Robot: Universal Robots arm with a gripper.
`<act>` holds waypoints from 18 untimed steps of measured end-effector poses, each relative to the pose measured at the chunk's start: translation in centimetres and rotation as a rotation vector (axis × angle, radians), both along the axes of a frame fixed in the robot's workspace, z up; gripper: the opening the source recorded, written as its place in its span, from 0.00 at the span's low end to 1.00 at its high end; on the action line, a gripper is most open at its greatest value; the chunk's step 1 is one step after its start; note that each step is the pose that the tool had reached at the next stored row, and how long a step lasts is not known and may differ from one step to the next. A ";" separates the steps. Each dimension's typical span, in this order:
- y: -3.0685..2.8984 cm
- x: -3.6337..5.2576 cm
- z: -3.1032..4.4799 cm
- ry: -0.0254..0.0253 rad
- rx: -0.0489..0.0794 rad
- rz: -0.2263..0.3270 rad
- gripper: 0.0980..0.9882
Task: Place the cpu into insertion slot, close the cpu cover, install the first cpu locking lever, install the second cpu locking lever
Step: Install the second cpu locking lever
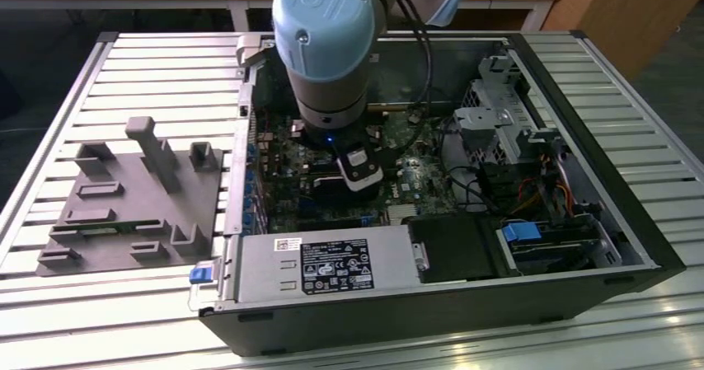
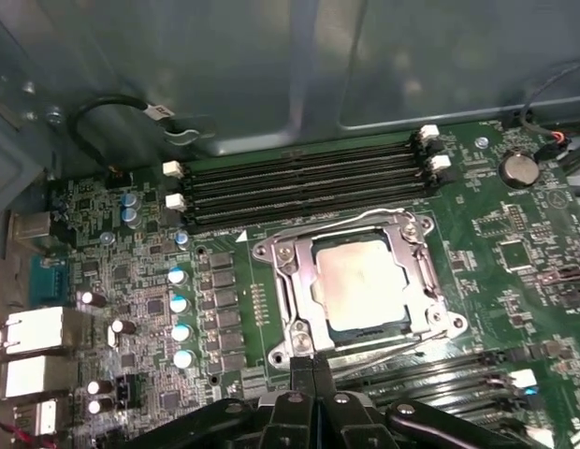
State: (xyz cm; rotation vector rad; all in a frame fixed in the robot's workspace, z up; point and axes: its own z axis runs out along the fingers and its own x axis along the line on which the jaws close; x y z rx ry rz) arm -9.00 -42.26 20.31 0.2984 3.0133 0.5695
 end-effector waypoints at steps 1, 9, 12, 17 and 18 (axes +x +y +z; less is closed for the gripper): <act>-0.09 0.05 0.03 0.0001 0.000 0.000 0.01; -0.19 -0.04 -0.26 0.0002 0.002 0.000 0.01; -0.17 -0.23 -0.50 0.0002 0.004 0.000 0.01; 0.04 -0.45 -0.80 0.0001 0.015 0.000 0.01; 0.13 -0.49 -0.84 0.0001 0.017 0.000 0.01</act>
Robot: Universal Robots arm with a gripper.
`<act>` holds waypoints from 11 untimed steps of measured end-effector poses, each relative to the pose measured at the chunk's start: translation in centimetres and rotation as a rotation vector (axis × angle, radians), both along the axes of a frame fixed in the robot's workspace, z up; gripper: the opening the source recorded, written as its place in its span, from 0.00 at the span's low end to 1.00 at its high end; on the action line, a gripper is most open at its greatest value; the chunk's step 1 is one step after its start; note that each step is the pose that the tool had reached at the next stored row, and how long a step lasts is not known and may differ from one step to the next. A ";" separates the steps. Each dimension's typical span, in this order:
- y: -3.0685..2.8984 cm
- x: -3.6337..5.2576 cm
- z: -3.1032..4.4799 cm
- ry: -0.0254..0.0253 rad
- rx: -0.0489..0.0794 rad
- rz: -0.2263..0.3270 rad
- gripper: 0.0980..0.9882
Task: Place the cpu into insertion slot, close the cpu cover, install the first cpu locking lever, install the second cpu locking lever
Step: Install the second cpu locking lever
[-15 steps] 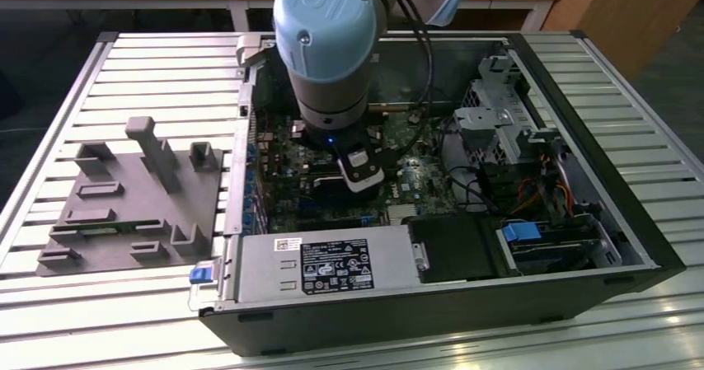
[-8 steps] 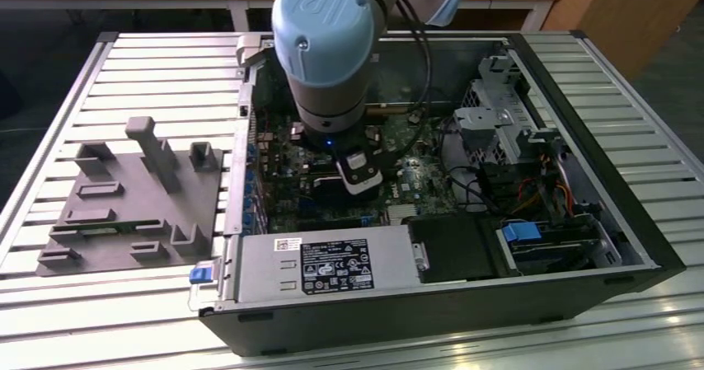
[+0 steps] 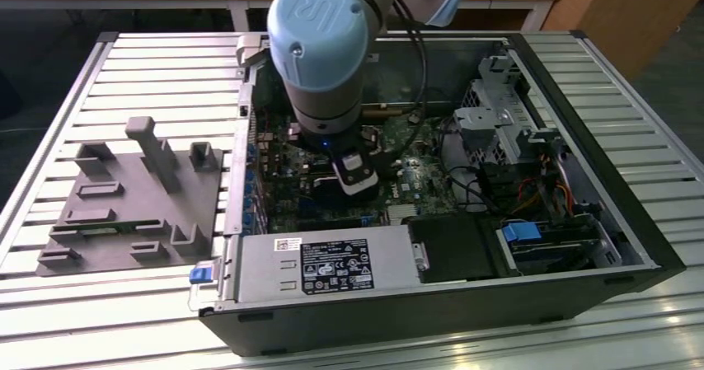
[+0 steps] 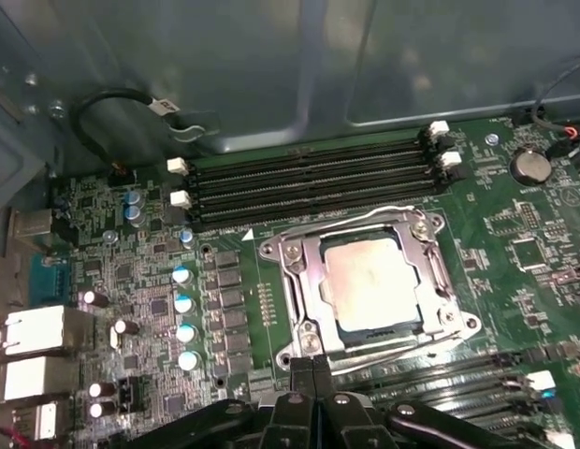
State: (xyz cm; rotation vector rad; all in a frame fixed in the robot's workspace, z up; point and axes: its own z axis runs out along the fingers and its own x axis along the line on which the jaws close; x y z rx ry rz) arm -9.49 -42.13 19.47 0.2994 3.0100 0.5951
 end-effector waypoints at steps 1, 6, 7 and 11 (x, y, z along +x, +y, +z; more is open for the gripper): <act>0.08 -0.05 -0.05 -0.0001 0.001 0.000 0.01; 0.40 -0.33 -0.29 -0.0001 0.003 0.000 0.01; 0.46 -0.38 -0.35 -0.0001 0.003 0.000 0.01; 0.66 -0.53 -0.56 -0.0001 0.004 0.000 0.01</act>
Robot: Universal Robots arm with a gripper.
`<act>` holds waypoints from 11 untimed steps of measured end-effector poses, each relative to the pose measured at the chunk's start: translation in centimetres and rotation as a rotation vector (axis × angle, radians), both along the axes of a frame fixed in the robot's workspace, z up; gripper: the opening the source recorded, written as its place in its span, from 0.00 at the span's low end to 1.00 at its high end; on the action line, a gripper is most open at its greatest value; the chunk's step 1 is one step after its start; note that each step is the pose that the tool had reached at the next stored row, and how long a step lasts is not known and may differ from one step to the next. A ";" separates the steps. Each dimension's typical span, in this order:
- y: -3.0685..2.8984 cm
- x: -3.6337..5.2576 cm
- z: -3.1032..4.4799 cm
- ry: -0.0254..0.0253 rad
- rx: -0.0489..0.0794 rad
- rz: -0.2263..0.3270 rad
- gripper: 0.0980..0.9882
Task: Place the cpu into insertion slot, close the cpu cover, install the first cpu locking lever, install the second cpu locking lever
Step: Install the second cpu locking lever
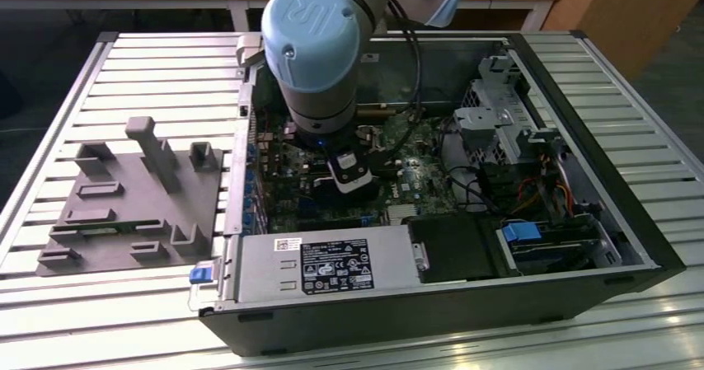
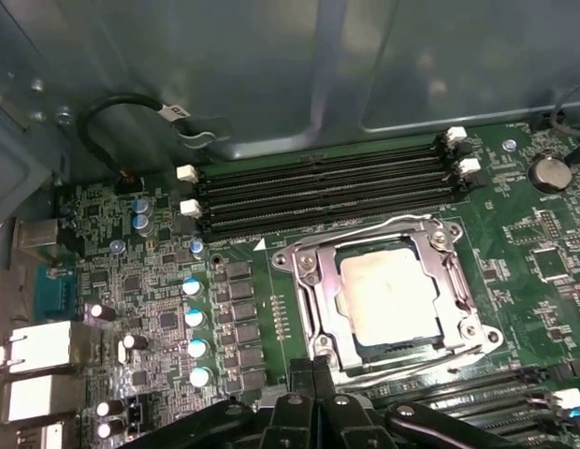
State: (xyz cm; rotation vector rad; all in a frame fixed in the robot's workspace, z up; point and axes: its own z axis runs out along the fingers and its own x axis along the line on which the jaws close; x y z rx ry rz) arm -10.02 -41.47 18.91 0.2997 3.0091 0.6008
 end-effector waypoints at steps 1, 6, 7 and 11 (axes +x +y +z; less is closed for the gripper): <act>0.04 -0.02 -0.05 0.0000 0.000 0.000 0.01; 0.15 -0.10 -0.32 -0.0003 0.000 0.000 0.01; 0.14 -0.11 -0.38 -0.0002 0.000 0.000 0.01; 0.14 -0.17 -0.52 0.0002 0.000 0.000 0.01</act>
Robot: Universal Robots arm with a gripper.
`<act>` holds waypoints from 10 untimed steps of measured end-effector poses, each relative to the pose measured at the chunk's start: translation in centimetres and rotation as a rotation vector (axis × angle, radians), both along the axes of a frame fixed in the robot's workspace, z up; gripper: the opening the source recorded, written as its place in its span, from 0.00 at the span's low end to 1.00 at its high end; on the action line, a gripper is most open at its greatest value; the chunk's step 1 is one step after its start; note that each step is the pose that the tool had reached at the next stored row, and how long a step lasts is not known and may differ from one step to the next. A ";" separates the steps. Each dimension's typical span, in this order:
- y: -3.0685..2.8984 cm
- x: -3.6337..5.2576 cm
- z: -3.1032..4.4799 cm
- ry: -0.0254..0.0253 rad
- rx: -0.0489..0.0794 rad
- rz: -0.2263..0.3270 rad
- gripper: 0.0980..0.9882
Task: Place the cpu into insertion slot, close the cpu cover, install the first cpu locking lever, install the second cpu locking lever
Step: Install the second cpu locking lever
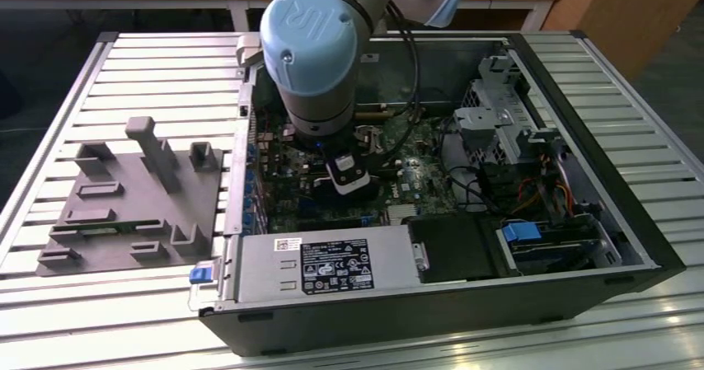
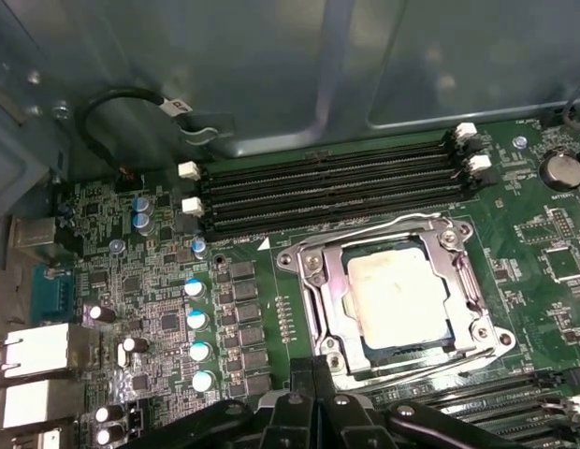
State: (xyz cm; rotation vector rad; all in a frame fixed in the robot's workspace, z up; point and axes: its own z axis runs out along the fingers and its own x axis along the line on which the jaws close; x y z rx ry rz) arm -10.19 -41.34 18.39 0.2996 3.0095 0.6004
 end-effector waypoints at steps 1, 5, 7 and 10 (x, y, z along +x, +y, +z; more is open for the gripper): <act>0.00 0.00 -0.01 -0.0001 0.000 0.000 0.01; 0.02 0.01 0.48 -0.0006 0.001 0.000 0.01; 0.01 0.00 0.93 -0.0003 0.000 0.000 0.01; 0.02 0.11 1.31 -0.0004 0.000 0.000 0.01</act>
